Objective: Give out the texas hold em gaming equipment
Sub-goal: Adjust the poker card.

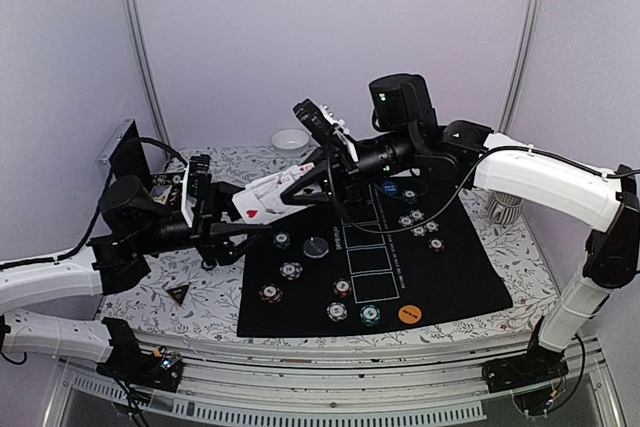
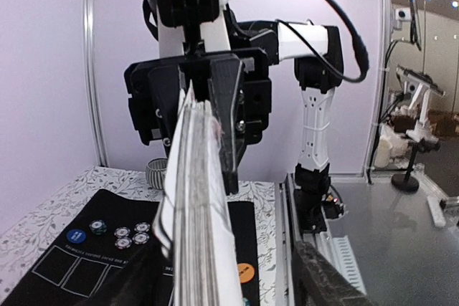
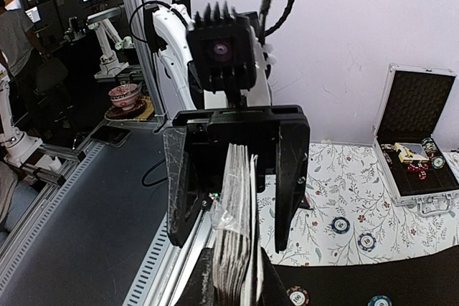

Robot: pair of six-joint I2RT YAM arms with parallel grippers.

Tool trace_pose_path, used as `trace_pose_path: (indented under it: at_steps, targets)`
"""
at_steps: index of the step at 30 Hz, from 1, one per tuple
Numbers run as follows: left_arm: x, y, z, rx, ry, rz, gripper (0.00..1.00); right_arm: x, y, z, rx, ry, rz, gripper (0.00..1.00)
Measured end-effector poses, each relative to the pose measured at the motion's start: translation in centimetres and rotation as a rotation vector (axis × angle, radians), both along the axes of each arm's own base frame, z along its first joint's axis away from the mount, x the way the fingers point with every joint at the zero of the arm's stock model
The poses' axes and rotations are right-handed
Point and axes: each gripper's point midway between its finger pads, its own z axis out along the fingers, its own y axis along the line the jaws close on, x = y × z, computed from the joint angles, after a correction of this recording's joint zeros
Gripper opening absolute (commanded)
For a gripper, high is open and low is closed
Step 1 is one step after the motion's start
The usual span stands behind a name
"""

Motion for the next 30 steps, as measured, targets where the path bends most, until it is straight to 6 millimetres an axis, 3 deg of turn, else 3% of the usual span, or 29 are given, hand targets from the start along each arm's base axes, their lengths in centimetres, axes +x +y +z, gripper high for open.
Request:
trace_pose_path:
  at_steps: [3,9,14,18,20,23,27,30]
  targets:
    - [-0.3,0.3,0.7,-0.018,-0.019,0.0,0.33,0.0,0.0,0.0,0.001,-0.001,0.0,0.02]
    - [0.0,0.0,0.5,-0.012,-0.03,0.003,0.29,0.0,0.1,0.1,0.004,-0.002,0.001,0.02]
    - [0.3,-0.3,0.2,0.003,-0.037,0.006,0.0,-0.2,0.2,0.0,0.002,-0.001,0.001,0.02]
    - [0.6,-0.3,0.2,0.003,-0.045,0.02,0.0,0.0,0.3,0.0,0.004,-0.007,-0.007,0.03]
    - [0.7,-0.3,0.2,0.006,-0.055,0.033,0.0,0.1,0.3,0.0,0.004,-0.009,-0.009,0.19]
    - [0.9,-0.2,0.1,0.023,-0.093,0.067,0.0,0.3,0.3,-0.1,0.0,-0.011,-0.021,0.6]
    - [1.9,0.3,-0.3,0.099,-0.205,0.187,0.0,1.2,0.1,-0.8,-0.019,-0.013,-0.072,0.96]
    - [2.7,0.6,-0.7,0.211,-0.354,0.291,0.0,2.5,-1.3,-1.1,-0.039,0.013,-0.129,0.99]
